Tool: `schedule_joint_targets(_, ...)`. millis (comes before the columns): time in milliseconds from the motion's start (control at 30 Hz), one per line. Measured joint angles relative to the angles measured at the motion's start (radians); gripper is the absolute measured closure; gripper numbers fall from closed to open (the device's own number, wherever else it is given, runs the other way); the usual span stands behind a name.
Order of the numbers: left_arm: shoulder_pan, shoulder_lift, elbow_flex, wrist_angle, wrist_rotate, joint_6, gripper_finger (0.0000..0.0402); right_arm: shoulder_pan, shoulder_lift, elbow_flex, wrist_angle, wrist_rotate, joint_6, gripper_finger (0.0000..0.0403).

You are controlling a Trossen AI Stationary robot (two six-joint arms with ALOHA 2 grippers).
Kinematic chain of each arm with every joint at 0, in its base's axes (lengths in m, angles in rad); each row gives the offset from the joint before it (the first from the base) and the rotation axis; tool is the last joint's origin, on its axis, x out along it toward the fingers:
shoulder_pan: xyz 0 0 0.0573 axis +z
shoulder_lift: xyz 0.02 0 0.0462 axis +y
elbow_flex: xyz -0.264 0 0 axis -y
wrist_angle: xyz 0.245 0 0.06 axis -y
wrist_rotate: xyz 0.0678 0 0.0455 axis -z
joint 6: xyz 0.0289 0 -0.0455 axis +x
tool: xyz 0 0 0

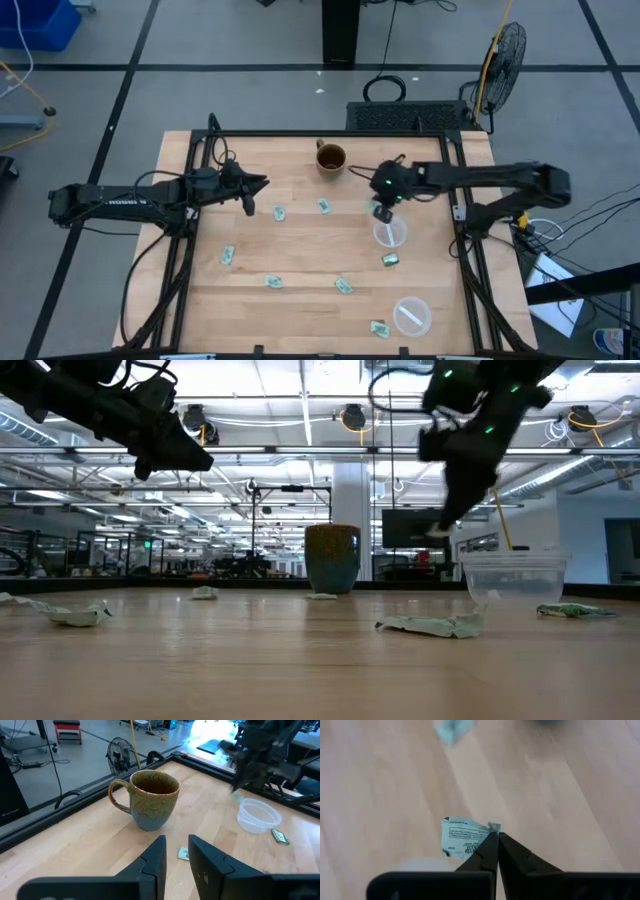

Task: Pick and place items into bin
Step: Put the stevia packet into the top transparent bin, then put the truvia packet into the bottom transparent bin

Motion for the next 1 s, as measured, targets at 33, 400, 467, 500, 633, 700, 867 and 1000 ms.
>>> schedule_joint_targets(33,0.0,0.0,0.0,0.0,0.0,0.0,0.0316,0.023,-0.035,0.0,-0.061,0.01,0.031,0.0402)
schedule_joint_targets(400,-0.001,0.0,0.0,-0.002,0.0,-0.003,0.0316,0.232,-0.151,-0.098,-0.172,0.087,0.315,0.0402)
schedule_joint_targets(467,-0.001,0.0,0.0,-0.002,0.0,-0.005,0.0316,0.241,-0.132,-0.124,-0.124,0.055,0.314,0.0402)
schedule_joint_targets(500,-0.001,0.0,0.0,-0.001,0.0,-0.011,0.0316,0.243,-0.12,-0.131,-0.112,0.047,0.314,0.0402)
schedule_joint_targets(633,0.0,0.0,0.0,-0.001,0.0,-0.026,0.0316,0.244,-0.09,-0.134,-0.101,0.06,0.278,0.0393)
schedule_joint_targets(700,0.0,0.0,0.0,-0.001,0.0,-0.026,0.0316,0.243,-0.085,-0.134,-0.102,0.102,0.256,0.0383)
schedule_joint_targets(867,0.0,0.0,0.0,-0.001,0.0,-0.025,0.0316,0.24,-0.085,-0.134,-0.102,0.117,0.217,0.0349)
schedule_joint_targets(1000,0.0,0.0,0.0,-0.001,0.0,-0.025,0.0316,0.24,-0.086,-0.134,-0.083,0.044,0.193,0.0318)
